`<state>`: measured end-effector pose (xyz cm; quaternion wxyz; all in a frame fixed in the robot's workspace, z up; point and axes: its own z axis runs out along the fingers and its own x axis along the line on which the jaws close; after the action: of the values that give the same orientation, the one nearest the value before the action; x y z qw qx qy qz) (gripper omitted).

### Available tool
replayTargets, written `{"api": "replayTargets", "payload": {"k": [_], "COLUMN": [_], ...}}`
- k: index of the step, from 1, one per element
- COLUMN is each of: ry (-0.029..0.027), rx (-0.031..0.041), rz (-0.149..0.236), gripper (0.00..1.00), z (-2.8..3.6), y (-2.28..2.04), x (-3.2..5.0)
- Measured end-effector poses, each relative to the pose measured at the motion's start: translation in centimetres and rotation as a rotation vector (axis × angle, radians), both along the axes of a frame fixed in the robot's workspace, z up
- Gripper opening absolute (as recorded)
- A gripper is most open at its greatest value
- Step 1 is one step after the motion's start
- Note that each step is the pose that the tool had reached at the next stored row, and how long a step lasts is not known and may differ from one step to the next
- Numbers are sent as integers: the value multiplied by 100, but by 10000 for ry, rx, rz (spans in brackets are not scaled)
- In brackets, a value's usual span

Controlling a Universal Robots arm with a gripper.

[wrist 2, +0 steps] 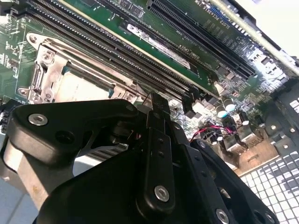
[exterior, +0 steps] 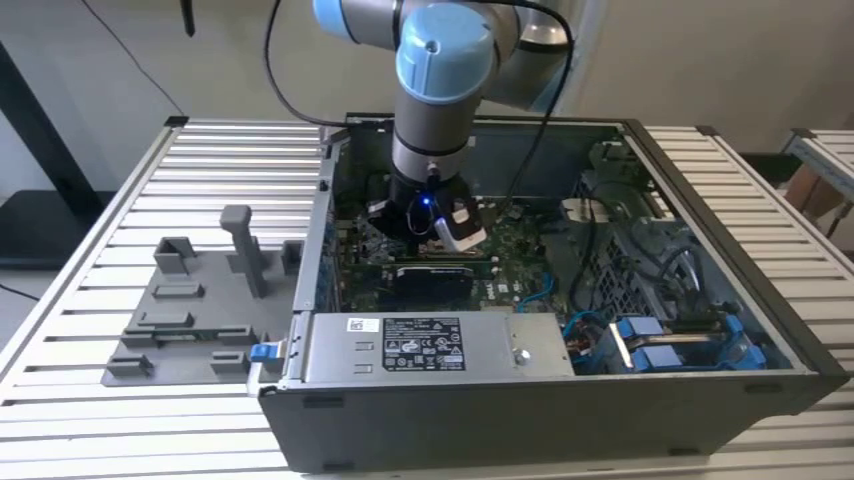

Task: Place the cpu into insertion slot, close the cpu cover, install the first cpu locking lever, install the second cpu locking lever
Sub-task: 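Install the first cpu locking lever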

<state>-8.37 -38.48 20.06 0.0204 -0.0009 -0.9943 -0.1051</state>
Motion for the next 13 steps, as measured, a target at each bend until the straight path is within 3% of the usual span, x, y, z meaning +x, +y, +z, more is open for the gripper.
{"api": "replayTargets", "payload": {"k": [9,13], "ry": [1,4], "rx": [9,-29], "rz": [-1,-1], "gripper": [11,11], "z": [-33,-35], "y": [4,4], "x": [0,0]}}
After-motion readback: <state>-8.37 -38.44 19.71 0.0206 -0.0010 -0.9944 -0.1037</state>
